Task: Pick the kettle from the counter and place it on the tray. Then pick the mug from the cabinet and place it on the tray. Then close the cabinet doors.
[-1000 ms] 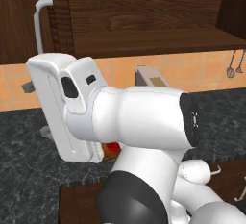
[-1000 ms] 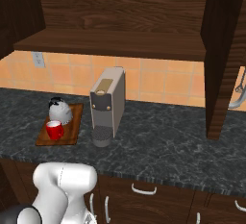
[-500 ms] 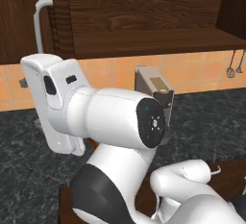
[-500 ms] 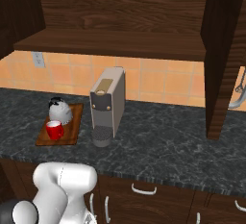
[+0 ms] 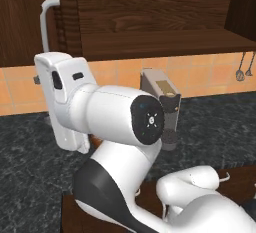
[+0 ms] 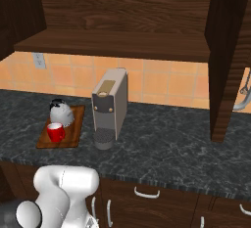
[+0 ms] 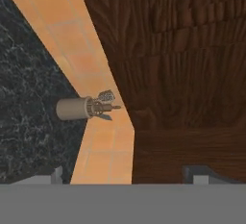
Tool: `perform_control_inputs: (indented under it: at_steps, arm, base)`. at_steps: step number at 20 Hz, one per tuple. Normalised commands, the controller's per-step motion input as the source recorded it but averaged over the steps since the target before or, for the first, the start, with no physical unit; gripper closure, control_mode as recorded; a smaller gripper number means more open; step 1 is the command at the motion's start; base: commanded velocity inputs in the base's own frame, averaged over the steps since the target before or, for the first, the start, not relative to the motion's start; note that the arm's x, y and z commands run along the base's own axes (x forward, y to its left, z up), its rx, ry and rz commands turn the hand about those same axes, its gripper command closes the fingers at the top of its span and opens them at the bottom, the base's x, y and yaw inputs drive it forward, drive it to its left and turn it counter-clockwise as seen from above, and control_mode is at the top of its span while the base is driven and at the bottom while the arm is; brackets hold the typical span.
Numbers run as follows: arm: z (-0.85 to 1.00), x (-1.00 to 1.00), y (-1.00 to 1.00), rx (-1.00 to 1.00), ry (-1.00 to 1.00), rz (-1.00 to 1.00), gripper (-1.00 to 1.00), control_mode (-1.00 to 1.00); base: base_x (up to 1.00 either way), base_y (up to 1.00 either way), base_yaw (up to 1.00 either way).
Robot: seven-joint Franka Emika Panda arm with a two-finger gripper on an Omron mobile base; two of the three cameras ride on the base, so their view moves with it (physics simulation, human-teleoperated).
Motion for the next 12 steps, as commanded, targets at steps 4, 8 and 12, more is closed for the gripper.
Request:
perform_control_inputs:
  at_steps: [4, 8, 12]
  arm:
    - [-0.06, 0.37, -0.48, 0.0, 0.02, -0.04, -1.0, -1.0]
    - [-0.01, 0.45, -0.56, 0.0, 0.03, -0.12, -1.0, -1.0]
    - [0.0, 0.55, -0.6, 0.0, 0.04, -0.23, -1.0, -1.0]
  base:
    - [0.0, 0.0, 0.0]
    - [0.0, 0.0, 0.0]
    - [0.0, 0.0, 0.0]
